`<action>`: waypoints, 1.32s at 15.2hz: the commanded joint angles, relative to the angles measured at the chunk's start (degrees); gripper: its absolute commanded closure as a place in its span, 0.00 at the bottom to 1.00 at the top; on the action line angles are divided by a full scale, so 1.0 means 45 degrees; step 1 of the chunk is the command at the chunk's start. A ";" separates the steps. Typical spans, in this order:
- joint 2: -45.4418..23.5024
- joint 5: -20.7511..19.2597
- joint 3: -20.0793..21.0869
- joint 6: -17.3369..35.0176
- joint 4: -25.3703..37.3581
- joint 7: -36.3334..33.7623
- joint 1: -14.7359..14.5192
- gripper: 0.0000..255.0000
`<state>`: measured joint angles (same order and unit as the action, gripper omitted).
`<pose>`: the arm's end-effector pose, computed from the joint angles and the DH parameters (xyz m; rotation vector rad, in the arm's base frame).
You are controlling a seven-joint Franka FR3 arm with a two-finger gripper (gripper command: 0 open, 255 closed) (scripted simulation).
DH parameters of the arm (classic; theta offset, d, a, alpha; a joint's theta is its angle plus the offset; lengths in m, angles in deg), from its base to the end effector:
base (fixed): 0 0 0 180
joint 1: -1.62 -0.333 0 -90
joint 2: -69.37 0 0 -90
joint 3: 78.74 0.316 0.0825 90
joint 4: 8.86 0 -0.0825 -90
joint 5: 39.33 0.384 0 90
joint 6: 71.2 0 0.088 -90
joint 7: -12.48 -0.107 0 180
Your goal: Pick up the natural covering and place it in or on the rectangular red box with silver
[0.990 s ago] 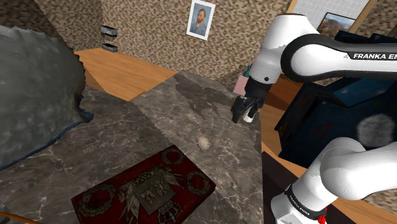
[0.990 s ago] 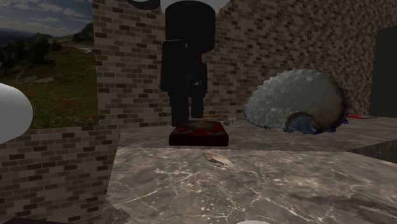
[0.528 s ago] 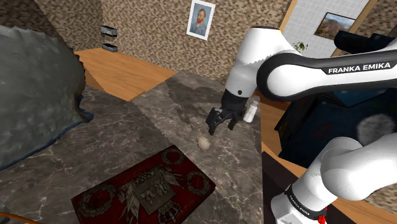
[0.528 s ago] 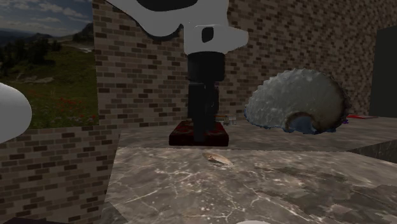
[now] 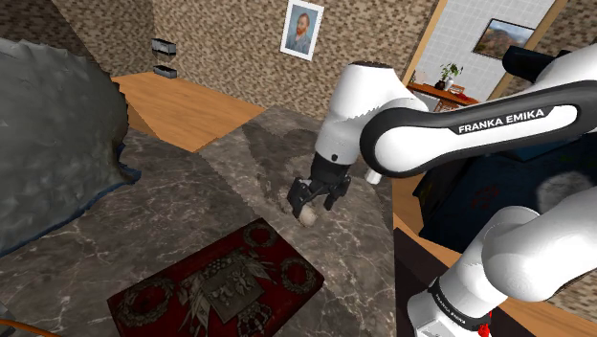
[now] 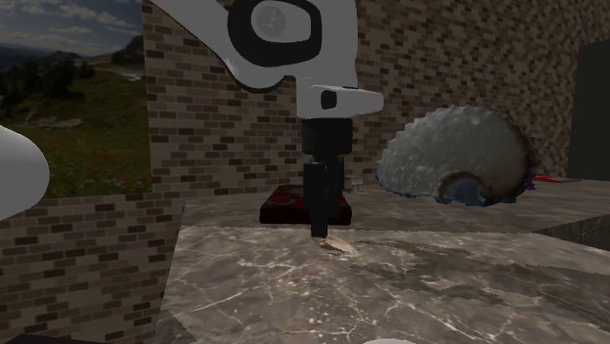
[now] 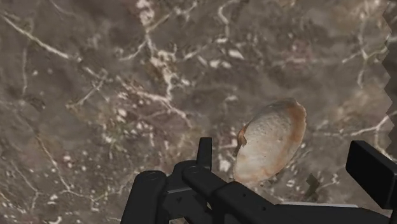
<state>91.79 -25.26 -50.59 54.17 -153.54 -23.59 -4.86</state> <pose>0.3433 0.2464 0.3997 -3.0959 0.3047 -0.0134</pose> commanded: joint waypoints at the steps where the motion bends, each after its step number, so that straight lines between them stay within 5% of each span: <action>1: -0.0226 -0.0011 0.0093 0.0438 -0.0209 -0.0031 0.0021 0.00; 11: -0.0530 -0.0043 0.0214 0.0960 -0.0435 -0.0084 0.0051 0.00; 12: -0.0530 -0.0043 0.0214 0.0960 -0.0435 -0.0084 0.0051 1.00; 20: -0.0509 -0.0028 0.0223 0.0958 -0.0451 -0.0095 0.0036 1.00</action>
<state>89.71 -25.57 -49.79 58.33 -155.42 -24.00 -4.56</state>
